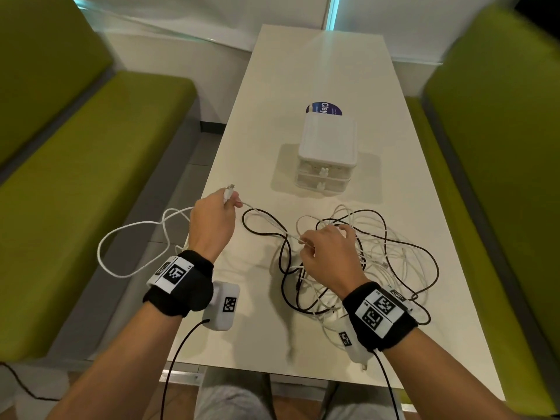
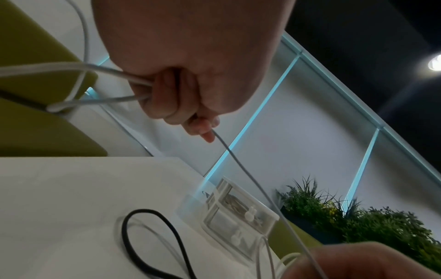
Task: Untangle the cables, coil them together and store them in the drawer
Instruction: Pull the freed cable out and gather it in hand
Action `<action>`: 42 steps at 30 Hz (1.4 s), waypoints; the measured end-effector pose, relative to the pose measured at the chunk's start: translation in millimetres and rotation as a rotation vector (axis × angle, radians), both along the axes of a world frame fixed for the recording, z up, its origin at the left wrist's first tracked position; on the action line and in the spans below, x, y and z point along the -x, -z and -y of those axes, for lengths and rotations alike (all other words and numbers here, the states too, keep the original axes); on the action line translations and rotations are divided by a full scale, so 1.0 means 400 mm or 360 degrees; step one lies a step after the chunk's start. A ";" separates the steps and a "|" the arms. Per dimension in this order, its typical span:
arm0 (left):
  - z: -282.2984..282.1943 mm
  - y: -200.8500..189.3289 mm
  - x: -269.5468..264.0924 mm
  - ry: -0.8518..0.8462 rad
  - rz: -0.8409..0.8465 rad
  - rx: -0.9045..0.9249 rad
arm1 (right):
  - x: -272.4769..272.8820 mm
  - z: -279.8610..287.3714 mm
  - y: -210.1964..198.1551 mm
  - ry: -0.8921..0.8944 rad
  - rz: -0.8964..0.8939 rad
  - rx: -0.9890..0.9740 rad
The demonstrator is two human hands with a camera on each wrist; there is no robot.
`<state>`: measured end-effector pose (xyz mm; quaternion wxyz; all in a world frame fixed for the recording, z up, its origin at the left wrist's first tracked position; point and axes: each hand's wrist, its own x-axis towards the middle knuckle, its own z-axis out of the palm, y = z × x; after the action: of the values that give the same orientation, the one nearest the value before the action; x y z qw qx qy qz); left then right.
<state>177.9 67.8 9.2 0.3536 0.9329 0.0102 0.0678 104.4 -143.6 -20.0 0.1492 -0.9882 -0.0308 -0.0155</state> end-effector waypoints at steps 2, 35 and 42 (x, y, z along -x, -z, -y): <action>-0.010 0.007 -0.006 -0.0047 0.0010 -0.0009 | -0.003 -0.003 0.002 0.0006 -0.0011 -0.0032; -0.384 0.019 -0.088 -0.0504 -0.0322 -0.0329 | -0.127 -0.167 -0.019 -0.0222 -0.0701 -0.0579; -0.346 0.037 -0.075 -0.0371 -0.0248 -0.0106 | -0.133 -0.183 -0.005 -0.0231 -0.0694 -0.0545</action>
<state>207.9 206.3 -5.4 0.3103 0.9390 0.1437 0.0360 157.4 -70.3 -17.9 0.3177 -0.9238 -0.0655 0.2033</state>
